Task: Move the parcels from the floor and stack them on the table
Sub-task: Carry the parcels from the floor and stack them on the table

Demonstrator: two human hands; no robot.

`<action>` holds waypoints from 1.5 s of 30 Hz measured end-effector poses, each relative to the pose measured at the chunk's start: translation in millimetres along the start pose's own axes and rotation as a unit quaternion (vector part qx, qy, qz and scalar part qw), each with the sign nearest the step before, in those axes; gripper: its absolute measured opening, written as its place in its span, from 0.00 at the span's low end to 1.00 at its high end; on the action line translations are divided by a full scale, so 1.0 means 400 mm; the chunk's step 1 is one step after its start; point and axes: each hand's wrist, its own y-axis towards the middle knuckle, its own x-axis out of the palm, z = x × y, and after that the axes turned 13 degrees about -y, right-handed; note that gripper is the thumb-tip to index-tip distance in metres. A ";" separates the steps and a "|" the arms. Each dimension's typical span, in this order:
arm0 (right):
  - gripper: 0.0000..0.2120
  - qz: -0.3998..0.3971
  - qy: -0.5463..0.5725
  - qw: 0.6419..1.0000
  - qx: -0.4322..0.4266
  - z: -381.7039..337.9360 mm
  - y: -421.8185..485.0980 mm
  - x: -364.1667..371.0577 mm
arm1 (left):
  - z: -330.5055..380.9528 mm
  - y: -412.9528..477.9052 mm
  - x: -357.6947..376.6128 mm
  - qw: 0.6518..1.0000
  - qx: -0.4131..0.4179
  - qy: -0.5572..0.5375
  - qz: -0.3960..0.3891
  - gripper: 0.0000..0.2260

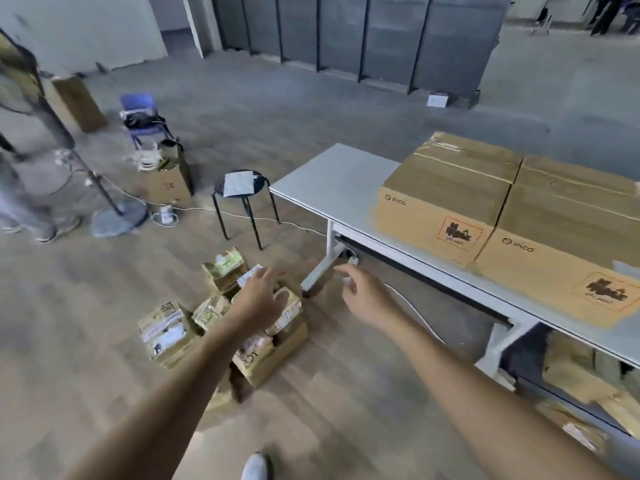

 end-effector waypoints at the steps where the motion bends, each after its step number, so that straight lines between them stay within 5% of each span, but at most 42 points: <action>1: 0.19 -0.009 -0.002 1.000 -0.007 -0.030 0.004 0.028 | -0.031 -0.019 -0.029 1.000 -0.016 0.002 0.005 0.21; 23: 0.19 -0.144 0.016 0.989 0.039 -0.635 0.220 0.689 | -0.817 -0.146 -0.560 0.982 -0.177 -0.064 0.011 0.19; 45: 0.19 -0.261 0.087 0.953 0.129 -0.681 0.756 1.123 | -1.297 0.342 -0.616 0.945 -0.313 -0.029 -0.090 0.19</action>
